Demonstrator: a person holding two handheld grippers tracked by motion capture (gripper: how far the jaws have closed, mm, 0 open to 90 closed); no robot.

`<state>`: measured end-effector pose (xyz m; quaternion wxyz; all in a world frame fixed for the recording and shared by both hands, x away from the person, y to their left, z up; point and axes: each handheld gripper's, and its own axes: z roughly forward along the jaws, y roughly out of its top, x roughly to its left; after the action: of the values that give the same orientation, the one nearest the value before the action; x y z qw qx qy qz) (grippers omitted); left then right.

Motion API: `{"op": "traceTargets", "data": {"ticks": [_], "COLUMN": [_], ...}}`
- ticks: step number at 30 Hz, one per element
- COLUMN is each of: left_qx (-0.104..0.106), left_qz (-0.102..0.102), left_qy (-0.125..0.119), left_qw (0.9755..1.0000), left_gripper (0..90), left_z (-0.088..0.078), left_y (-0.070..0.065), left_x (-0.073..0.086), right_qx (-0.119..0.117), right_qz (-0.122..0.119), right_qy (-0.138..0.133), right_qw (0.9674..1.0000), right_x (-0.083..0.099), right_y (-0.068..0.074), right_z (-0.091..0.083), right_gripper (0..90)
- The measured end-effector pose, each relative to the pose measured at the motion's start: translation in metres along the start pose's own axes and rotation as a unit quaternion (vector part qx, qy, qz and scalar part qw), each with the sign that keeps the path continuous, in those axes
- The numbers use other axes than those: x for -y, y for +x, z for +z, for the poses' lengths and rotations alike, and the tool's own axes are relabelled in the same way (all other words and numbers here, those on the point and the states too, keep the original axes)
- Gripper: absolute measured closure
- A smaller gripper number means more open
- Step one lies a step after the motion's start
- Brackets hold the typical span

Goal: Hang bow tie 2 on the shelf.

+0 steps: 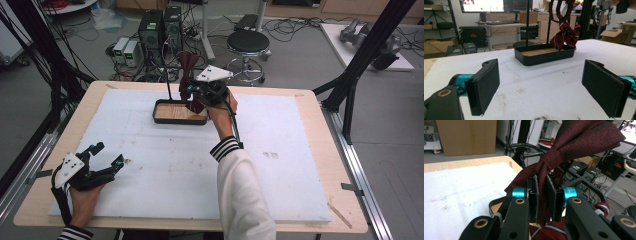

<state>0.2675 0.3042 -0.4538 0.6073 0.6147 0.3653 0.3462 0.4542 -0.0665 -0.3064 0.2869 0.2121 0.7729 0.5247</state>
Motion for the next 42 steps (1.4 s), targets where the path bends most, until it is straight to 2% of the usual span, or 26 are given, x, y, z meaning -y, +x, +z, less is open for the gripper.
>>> {"op": "traceTargets", "data": {"ticks": [8, 11, 18, 27, 42], "left_qx": [0.0, 0.0, 0.0, 0.0, 0.0], "left_qz": [0.0, 0.0, 0.0, 0.0, 0.0], "left_qy": [0.0, 0.0, 0.001, 0.001, 0.0], "left_qw": [1.0, 1.0, 1.0, 1.0, 1.0], "left_gripper": [15.2, 15.2, 15.2, 15.2, 15.2], "left_z": [0.0, 0.0, 0.0, 0.0, 0.0], "left_y": [0.0, 0.0, 0.0, 0.0, 0.0], "left_x": [0.0, 0.0, 0.0, 0.0, 0.0], "right_qx": [-0.005, 0.002, 0.019, 0.029, 0.02], "right_qz": [-0.004, -0.004, 0.013, 0.026, 0.049], "right_qy": [-0.003, -0.004, 0.021, 0.054, 0.09], "right_qw": [1.0, 1.0, 0.9995, 0.9978, 0.9945], "right_x": [-0.007, -0.008, -0.001, 0.004, 0.008], "right_y": [0.0, -0.001, -0.009, -0.013, -0.012], "right_z": [0.001, 0.001, 0.002, 0.003, 0.005], "right_gripper": [81.1, 80.9, 80.7, 80.5, 80.5]}}
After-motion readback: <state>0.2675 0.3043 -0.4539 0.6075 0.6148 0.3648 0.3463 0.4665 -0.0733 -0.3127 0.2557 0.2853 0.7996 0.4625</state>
